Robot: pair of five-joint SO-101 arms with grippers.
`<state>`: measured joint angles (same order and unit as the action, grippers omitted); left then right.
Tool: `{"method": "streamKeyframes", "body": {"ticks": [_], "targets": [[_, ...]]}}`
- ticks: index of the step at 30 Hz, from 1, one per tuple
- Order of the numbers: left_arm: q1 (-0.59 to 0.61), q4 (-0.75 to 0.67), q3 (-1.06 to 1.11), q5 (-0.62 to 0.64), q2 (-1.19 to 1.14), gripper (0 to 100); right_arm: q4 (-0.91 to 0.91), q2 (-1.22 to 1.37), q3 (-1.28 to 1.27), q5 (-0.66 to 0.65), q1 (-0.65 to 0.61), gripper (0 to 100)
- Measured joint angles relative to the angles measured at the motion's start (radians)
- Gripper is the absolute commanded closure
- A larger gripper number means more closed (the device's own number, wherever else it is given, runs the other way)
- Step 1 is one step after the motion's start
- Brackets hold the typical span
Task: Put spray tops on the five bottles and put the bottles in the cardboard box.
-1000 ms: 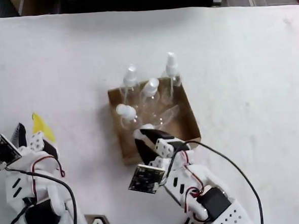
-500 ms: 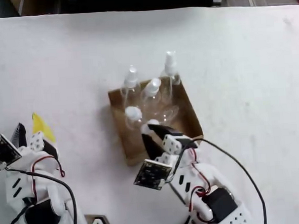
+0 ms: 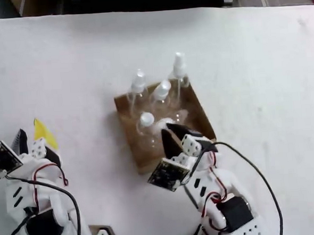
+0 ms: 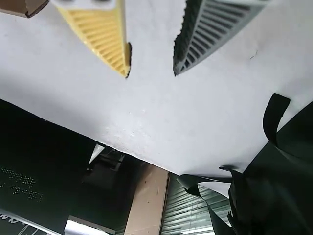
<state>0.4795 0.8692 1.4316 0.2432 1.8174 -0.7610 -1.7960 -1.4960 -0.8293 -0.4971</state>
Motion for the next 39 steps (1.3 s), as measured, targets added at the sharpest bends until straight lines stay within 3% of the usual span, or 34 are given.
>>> {"method": "streamKeyframes", "body": {"ticks": [21, 25, 29, 35, 39], "targets": [[0.000, 0.000, 0.000, 0.000, 0.000, 86, 0.000, 0.000, 0.005, 0.002, 0.060, 97.7], [0.000, 0.000, 0.000, 0.000, 0.000, 86, -0.028, 0.000, 0.005, -0.003, 0.140, 94.0], [0.000, 0.000, 0.000, 0.000, 0.000, 86, -0.107, 0.000, 0.017, -0.100, 0.215, 84.7], [0.000, 0.000, 0.000, 0.000, 0.000, 86, -0.310, -0.003, 0.147, -0.292, 0.229, 83.9], [0.000, 0.000, 0.000, 0.000, 0.000, 86, -0.331, 0.141, 0.227, -0.364, 0.229, 83.9]]}}
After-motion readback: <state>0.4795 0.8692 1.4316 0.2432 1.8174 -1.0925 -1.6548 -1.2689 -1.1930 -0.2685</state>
